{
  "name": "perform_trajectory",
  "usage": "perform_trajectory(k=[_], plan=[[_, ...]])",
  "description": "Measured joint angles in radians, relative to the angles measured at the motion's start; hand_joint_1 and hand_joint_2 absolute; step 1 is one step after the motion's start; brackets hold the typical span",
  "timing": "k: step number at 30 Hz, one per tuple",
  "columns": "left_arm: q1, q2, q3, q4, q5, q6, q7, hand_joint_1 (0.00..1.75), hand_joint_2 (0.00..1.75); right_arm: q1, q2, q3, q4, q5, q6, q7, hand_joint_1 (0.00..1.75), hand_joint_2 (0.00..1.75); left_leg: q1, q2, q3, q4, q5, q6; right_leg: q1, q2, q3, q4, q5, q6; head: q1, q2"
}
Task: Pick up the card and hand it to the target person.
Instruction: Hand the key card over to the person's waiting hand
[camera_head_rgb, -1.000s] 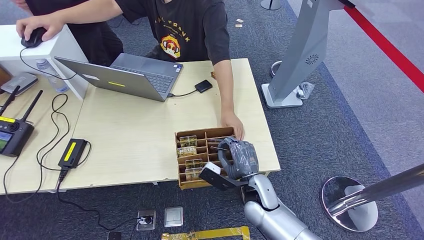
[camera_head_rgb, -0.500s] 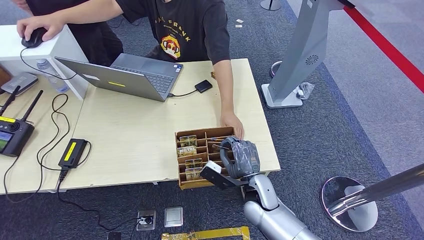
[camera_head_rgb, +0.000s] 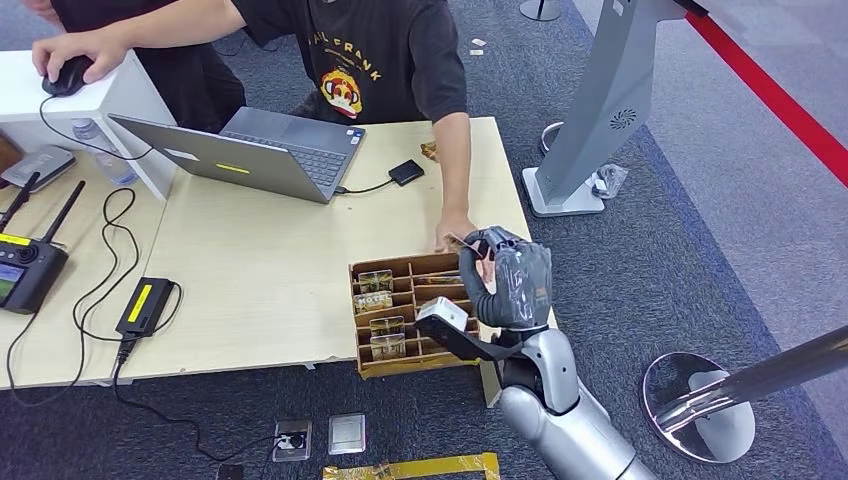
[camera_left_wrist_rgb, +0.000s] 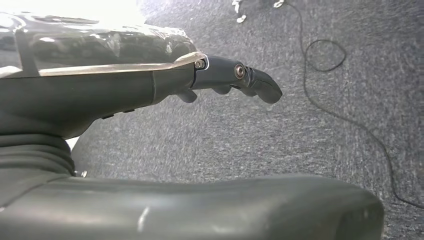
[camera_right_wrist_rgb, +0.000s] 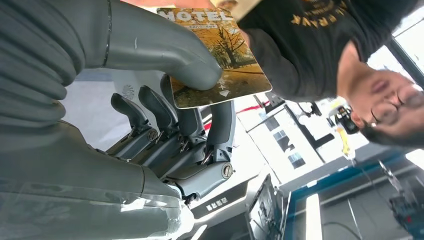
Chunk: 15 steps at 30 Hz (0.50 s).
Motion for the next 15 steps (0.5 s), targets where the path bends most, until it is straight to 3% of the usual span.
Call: perform_trajectory(k=[7,15], plan=[[-0.014,0.0,-0.025,0.0,-0.029,-0.002,0.013,0.0,0.0,-0.086,0.015,-0.016,0.04,-0.132,0.003,-0.047,1.75,1.75,0.0,0.0,0.0,0.0,0.0,0.0,0.0,0.0,0.0,0.0,0.0,0.0,0.0,0.0],[-0.032,0.0,-0.062,-0.001,-0.043,-0.005,0.037,0.0,0.0,-0.236,0.048,-0.014,0.271,-0.186,0.011,-0.084,1.75,1.75,0.0,0.0,-0.001,0.0,0.0,0.0,0.0,0.0,0.0,0.0,0.0,0.0,0.0,0.0]])
